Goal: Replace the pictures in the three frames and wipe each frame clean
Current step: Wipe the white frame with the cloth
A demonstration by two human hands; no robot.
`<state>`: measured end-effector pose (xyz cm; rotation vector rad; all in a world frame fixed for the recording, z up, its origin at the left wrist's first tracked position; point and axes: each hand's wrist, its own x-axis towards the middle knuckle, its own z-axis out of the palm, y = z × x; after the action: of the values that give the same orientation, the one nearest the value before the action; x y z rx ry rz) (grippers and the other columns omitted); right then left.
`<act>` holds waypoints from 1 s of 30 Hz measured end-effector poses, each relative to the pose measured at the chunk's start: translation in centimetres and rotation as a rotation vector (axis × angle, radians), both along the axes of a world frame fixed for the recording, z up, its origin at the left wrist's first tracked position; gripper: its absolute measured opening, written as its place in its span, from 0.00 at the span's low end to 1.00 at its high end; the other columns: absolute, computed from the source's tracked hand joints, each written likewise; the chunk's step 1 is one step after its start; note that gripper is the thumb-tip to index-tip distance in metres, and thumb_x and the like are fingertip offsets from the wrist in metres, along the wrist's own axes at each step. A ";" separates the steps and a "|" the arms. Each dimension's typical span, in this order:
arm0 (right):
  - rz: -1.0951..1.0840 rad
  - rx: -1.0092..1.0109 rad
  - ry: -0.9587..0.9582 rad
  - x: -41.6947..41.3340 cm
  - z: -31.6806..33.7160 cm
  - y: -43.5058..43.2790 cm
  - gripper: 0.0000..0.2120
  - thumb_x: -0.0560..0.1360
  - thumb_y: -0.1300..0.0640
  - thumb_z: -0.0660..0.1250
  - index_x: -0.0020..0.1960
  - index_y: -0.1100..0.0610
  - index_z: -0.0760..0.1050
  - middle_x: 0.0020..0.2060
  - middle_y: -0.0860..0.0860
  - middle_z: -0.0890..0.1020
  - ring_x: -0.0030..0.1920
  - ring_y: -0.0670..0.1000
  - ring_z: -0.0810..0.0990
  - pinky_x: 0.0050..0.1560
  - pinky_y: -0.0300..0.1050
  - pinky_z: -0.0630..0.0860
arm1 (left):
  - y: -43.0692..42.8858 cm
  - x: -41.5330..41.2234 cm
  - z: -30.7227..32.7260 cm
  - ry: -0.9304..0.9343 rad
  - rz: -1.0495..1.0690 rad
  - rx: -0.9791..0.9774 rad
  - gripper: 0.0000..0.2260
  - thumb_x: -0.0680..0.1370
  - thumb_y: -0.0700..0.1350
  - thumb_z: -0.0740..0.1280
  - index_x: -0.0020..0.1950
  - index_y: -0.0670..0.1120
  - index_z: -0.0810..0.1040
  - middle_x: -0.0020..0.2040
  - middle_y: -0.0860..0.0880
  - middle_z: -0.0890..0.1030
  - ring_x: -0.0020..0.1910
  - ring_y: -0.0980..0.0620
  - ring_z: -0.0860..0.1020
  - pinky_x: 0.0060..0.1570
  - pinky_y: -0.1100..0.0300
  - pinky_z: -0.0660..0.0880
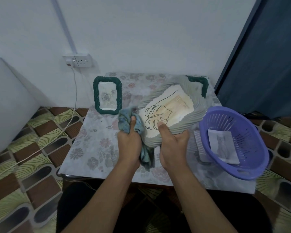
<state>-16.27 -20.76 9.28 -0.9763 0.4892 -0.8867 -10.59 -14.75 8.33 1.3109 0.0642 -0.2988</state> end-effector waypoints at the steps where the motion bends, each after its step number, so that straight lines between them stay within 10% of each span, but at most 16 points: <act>1: -0.006 -0.016 -0.007 0.1 0.0 -0.1 0.18 0.74 0.70 0.70 0.61 0.56 0.78 0.56 0.53 0.85 0.59 0.55 0.83 0.66 0.62 0.75 | 0.1 -0.2 0.1 0.003 -0.044 -0.030 0.08 0.83 0.50 0.63 0.53 0.50 0.81 0.49 0.51 0.86 0.52 0.50 0.84 0.53 0.52 0.80; 5: 0.011 -0.026 -0.040 -0.1 0.7 -0.9 0.28 0.75 0.73 0.67 0.48 0.38 0.84 0.48 0.42 0.86 0.53 0.46 0.84 0.57 0.50 0.79 | 0.6 -0.7 0.1 0.011 -0.211 -0.069 0.07 0.81 0.45 0.65 0.58 0.47 0.80 0.52 0.48 0.85 0.52 0.49 0.84 0.53 0.50 0.80; 12: 0.019 0.040 -0.050 -0.8 1.0 -0.7 0.19 0.76 0.75 0.65 0.50 0.51 0.74 0.40 0.38 0.86 0.44 0.39 0.84 0.46 0.34 0.78 | 0.1 -0.4 0.4 -0.119 -0.095 0.017 0.04 0.80 0.48 0.68 0.48 0.51 0.82 0.44 0.55 0.86 0.47 0.56 0.84 0.49 0.56 0.80; 21: 0.000 0.129 -0.039 -1.3 0.6 -0.4 0.19 0.76 0.73 0.67 0.52 0.49 0.73 0.42 0.39 0.86 0.48 0.41 0.84 0.57 0.46 0.78 | -0.7 -0.5 0.3 -0.075 0.066 0.186 0.15 0.80 0.57 0.64 0.39 0.51 0.79 0.36 0.53 0.82 0.32 0.59 0.80 0.34 0.63 0.74; 26: -0.032 0.285 -0.071 -1.2 0.3 -0.5 0.23 0.75 0.73 0.69 0.58 0.47 0.72 0.52 0.47 0.85 0.55 0.47 0.84 0.59 0.47 0.80 | -0.5 0.2 -0.6 0.164 0.065 -0.083 0.14 0.81 0.56 0.64 0.56 0.48 0.82 0.48 0.48 0.86 0.49 0.47 0.84 0.51 0.50 0.81; 30: -0.051 0.363 -0.129 -1.2 0.7 -1.2 0.24 0.74 0.73 0.68 0.56 0.45 0.71 0.46 0.42 0.86 0.49 0.44 0.85 0.57 0.48 0.80 | 1.2 0.8 -0.8 0.319 0.010 -0.305 0.20 0.82 0.59 0.59 0.58 0.45 0.80 0.52 0.44 0.85 0.46 0.48 0.85 0.43 0.52 0.82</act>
<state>-17.42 -21.94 10.03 -0.5745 0.5440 -0.8641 -9.74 -13.56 7.54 0.9518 0.2838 -0.4872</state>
